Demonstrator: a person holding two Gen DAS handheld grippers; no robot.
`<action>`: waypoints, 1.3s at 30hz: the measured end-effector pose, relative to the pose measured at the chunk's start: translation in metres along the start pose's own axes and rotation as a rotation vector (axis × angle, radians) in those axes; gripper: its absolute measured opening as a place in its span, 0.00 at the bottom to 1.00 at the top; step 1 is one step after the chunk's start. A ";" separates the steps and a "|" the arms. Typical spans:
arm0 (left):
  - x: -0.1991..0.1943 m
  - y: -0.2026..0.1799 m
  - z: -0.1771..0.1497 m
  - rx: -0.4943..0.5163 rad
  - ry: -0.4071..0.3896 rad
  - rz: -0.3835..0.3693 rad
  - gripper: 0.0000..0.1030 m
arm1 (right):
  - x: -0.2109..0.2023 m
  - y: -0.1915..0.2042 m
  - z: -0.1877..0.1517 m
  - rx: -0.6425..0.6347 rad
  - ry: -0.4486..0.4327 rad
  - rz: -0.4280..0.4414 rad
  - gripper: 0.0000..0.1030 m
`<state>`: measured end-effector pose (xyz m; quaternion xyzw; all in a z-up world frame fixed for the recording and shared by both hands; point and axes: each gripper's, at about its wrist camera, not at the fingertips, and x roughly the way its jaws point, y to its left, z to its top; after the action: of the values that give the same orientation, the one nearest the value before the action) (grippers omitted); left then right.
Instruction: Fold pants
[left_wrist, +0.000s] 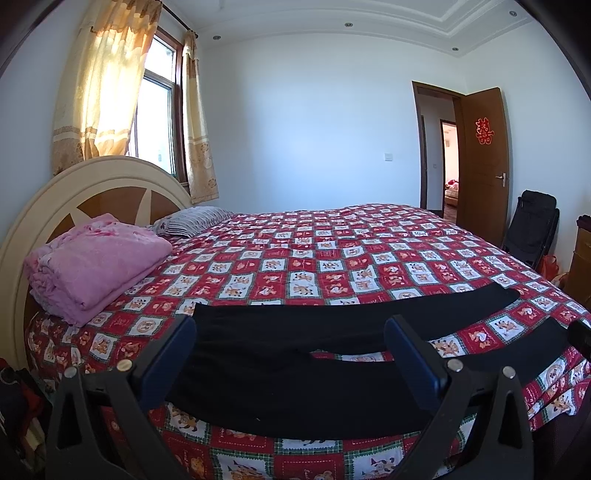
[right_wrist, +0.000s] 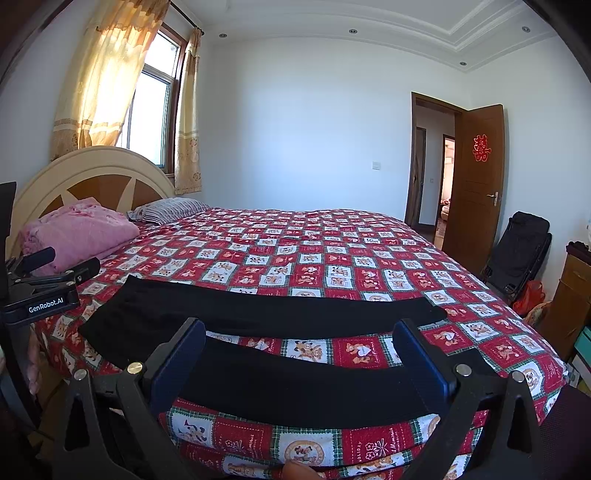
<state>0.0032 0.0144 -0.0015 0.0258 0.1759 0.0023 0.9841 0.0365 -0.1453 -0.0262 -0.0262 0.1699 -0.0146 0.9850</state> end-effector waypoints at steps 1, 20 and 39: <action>0.000 0.000 0.000 0.000 0.001 0.001 1.00 | 0.000 -0.001 0.000 0.000 0.000 0.000 0.99; -0.002 0.007 -0.005 -0.012 0.007 0.003 1.00 | 0.000 0.002 0.000 -0.006 0.002 0.000 0.99; 0.001 0.005 -0.004 -0.010 0.009 0.002 1.00 | 0.000 0.003 -0.002 -0.009 0.005 -0.003 0.99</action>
<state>0.0025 0.0198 -0.0049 0.0208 0.1801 0.0044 0.9834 0.0363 -0.1426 -0.0280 -0.0306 0.1723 -0.0152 0.9845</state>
